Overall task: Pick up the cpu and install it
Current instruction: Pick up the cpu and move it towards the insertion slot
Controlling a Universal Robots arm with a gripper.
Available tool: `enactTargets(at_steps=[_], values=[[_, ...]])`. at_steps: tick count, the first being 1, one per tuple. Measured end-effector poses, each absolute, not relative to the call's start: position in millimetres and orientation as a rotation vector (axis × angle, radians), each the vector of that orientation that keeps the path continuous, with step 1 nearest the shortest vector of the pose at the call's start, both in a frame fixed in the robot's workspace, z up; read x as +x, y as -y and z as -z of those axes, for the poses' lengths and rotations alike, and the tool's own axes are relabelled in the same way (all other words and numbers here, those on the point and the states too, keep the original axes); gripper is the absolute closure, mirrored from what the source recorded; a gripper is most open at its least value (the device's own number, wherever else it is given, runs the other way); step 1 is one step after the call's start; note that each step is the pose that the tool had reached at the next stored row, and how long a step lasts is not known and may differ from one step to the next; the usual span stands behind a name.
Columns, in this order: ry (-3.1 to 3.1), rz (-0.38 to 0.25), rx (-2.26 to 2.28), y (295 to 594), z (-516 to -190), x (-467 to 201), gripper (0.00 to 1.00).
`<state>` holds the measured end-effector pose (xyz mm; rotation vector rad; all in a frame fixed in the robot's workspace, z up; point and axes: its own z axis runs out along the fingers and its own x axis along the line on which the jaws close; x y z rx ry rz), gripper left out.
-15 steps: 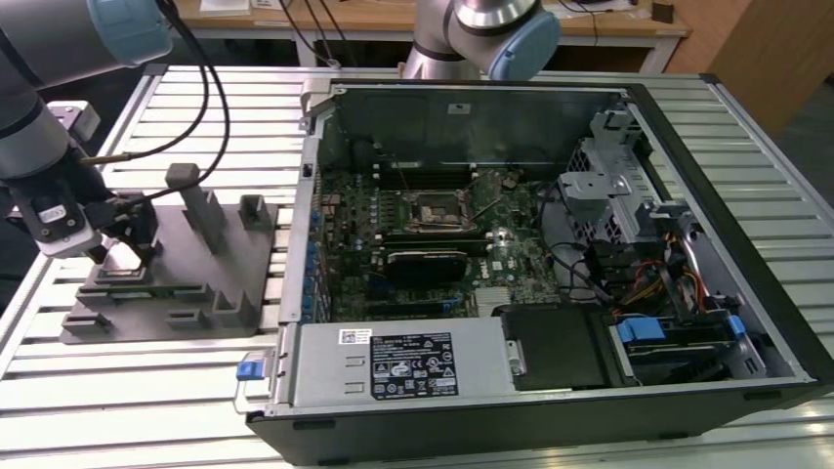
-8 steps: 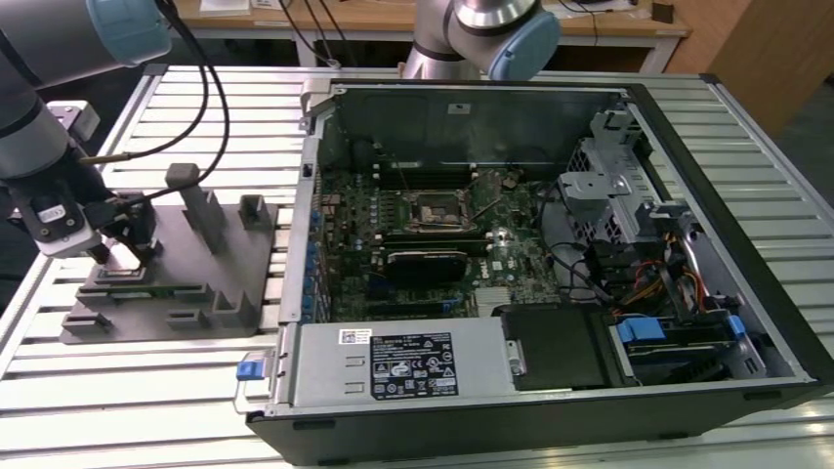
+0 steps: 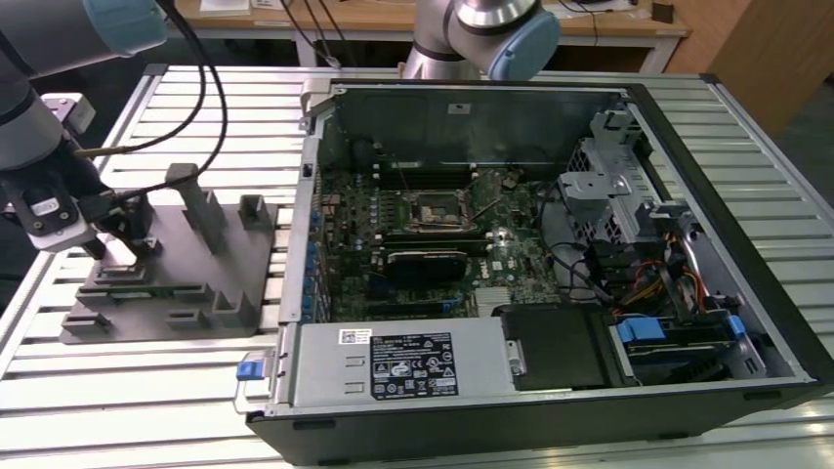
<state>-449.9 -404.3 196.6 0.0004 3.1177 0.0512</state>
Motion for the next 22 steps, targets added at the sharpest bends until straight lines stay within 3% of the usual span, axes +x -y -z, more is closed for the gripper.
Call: enactTargets(at_steps=[22], values=[[-3.118,-0.053,0.000,404,-226,-450,0.47]])
